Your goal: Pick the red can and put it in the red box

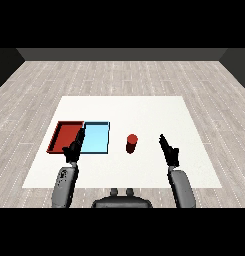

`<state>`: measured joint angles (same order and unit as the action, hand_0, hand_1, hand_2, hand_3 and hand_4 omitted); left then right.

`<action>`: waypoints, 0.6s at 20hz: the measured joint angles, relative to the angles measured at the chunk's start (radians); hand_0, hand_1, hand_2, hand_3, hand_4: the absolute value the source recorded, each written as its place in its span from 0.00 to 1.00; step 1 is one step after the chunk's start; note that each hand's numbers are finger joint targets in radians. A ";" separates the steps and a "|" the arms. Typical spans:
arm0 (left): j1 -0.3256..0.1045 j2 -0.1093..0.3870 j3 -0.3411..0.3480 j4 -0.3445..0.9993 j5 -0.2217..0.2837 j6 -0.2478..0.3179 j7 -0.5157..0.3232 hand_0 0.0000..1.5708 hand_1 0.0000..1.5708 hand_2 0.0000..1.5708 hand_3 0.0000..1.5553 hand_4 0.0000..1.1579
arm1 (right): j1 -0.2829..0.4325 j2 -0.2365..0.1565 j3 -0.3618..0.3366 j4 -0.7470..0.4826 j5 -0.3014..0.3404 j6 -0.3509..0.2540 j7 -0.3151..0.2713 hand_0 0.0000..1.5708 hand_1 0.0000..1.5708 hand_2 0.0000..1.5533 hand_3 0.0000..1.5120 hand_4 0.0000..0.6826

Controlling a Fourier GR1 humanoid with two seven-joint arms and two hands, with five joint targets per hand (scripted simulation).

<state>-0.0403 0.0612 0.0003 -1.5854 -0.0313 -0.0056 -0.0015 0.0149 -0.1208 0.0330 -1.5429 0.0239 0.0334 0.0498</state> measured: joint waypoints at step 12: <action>0.038 -0.002 0.067 -0.043 0.049 -0.021 -0.233 0.00 0.00 0.00 0.00 0.00 | -0.005 0.102 0.019 -0.066 -0.041 -0.015 -0.210 0.00 0.00 0.00 0.00 0.00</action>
<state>-0.0019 0.0594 0.0670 -1.6287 0.0177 -0.0269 -0.2343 0.0102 -0.0187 0.0519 -1.6088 -0.0175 0.0187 -0.1599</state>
